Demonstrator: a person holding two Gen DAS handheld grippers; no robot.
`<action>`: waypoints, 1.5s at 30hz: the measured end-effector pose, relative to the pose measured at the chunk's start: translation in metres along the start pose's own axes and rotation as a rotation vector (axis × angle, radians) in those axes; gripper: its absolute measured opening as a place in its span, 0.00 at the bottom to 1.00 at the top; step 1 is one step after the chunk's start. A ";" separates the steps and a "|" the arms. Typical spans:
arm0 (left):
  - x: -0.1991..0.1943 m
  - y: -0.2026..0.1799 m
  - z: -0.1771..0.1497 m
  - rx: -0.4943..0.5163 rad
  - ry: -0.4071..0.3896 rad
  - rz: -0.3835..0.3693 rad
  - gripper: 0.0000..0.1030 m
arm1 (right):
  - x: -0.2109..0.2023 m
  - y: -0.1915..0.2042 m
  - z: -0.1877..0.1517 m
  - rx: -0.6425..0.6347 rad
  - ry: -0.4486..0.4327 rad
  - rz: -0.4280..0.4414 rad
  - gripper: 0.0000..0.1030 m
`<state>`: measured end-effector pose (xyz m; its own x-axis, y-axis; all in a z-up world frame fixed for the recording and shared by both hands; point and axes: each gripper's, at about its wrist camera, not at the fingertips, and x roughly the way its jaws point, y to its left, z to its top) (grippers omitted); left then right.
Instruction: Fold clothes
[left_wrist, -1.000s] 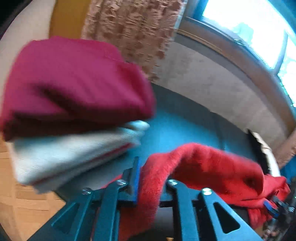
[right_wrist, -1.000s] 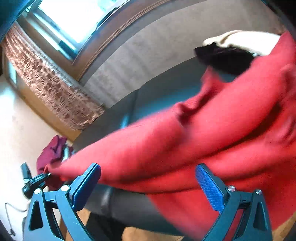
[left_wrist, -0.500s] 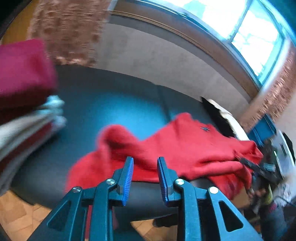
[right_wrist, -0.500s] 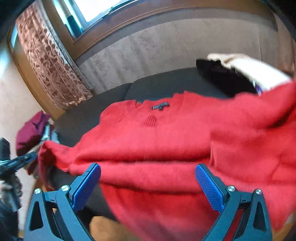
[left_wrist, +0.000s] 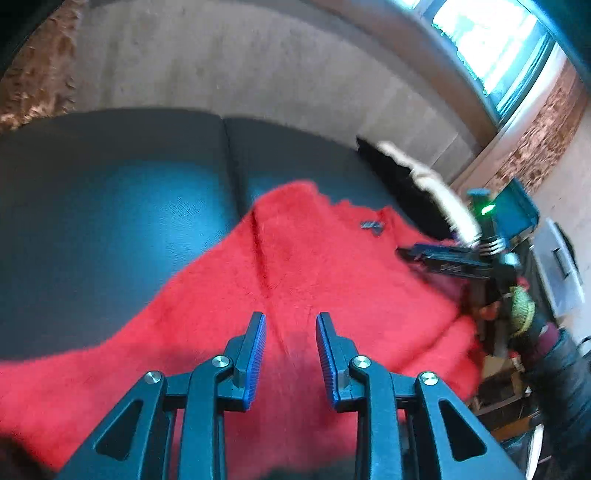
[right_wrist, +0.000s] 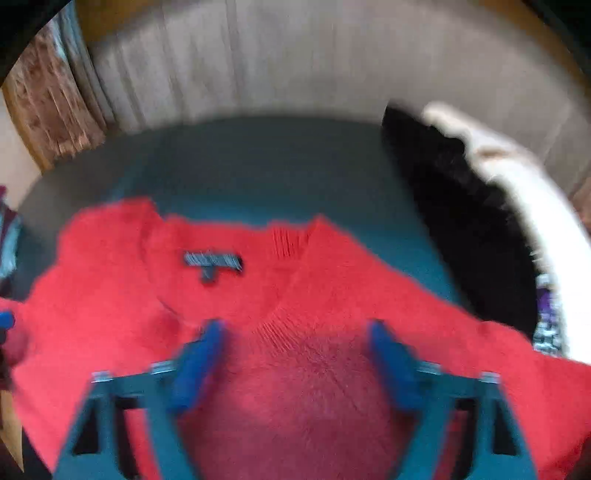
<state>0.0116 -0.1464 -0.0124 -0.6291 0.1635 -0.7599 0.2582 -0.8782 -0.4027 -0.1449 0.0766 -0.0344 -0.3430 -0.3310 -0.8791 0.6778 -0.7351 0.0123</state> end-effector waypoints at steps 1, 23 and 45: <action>0.012 0.003 0.000 0.001 0.028 0.016 0.26 | 0.004 0.002 0.003 -0.028 0.019 0.003 0.62; 0.036 0.108 0.101 0.046 -0.123 0.260 0.14 | 0.103 0.010 0.182 0.027 -0.128 0.053 0.83; -0.032 0.103 0.064 -0.249 -0.222 -0.009 0.20 | 0.007 0.010 0.087 -0.073 -0.168 0.113 0.93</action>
<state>0.0114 -0.2705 0.0033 -0.7697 0.0445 -0.6368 0.4058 -0.7360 -0.5419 -0.1974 0.0155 0.0007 -0.3620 -0.5071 -0.7822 0.7611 -0.6453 0.0661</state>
